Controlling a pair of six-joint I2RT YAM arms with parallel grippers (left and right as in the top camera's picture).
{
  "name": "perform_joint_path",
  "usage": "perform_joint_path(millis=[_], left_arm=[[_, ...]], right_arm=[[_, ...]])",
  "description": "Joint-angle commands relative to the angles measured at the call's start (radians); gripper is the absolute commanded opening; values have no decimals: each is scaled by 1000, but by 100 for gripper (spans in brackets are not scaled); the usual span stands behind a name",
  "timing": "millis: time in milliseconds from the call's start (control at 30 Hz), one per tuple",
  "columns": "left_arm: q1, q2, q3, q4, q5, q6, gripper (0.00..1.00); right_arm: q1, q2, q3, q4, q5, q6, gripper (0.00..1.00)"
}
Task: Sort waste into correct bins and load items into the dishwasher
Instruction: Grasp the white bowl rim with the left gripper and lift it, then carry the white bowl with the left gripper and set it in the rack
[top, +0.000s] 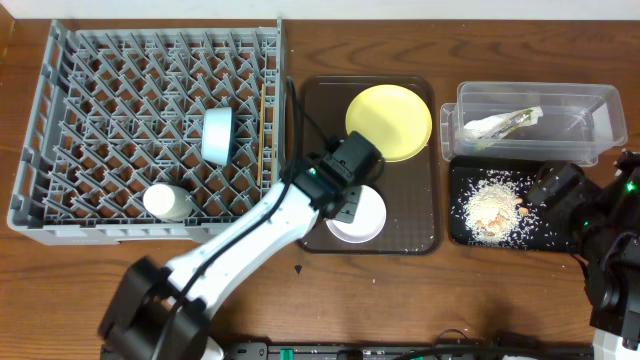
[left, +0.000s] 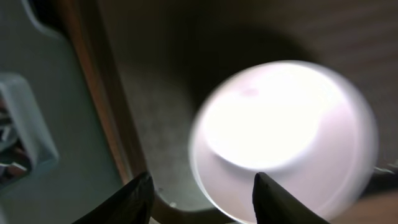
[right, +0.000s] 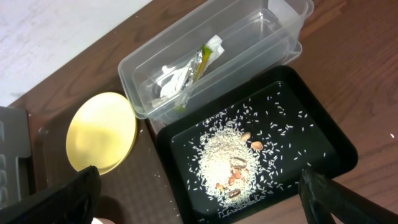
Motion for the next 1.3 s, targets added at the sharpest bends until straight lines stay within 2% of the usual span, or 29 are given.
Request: perform_joint_path(millis=[0, 167, 300, 367, 567, 667, 733, 767, 833, 867, 933, 967, 1133, 1267], left_arm=[[40, 94, -26, 32, 48, -6, 53], [64, 169, -26, 81, 125, -1, 50], [64, 185, -26, 111, 167, 9, 27], [64, 185, -26, 126, 186, 10, 8], [64, 185, -26, 134, 216, 18, 8], [64, 188, -26, 134, 222, 18, 17], [63, 200, -26, 136, 222, 18, 17], [62, 210, -26, 139, 222, 17, 22], [61, 232, -26, 142, 226, 17, 24], [61, 243, -26, 142, 228, 17, 21], [62, 253, -26, 141, 233, 18, 9], [63, 253, -26, 142, 233, 18, 8], [74, 190, 39, 64, 214, 48, 7], [101, 62, 161, -113, -8, 54, 7]], right_arm=[[-8, -2, 13, -1, 10, 3, 99], [-8, -2, 13, -1, 9, 3, 99], [-8, -2, 14, -1, 10, 3, 99], [-8, -2, 13, -1, 10, 3, 99], [-8, -2, 13, -1, 10, 3, 99], [-8, -2, 13, -1, 10, 3, 99], [-8, -2, 14, -1, 10, 3, 99], [-8, -2, 13, -1, 9, 3, 99], [-8, -2, 13, -1, 9, 3, 99], [-8, -2, 13, -1, 9, 3, 99], [-8, -2, 14, -1, 10, 3, 99], [-8, -2, 13, -1, 10, 3, 99], [-8, -2, 13, -1, 10, 3, 99], [-8, -2, 14, -1, 10, 3, 99]])
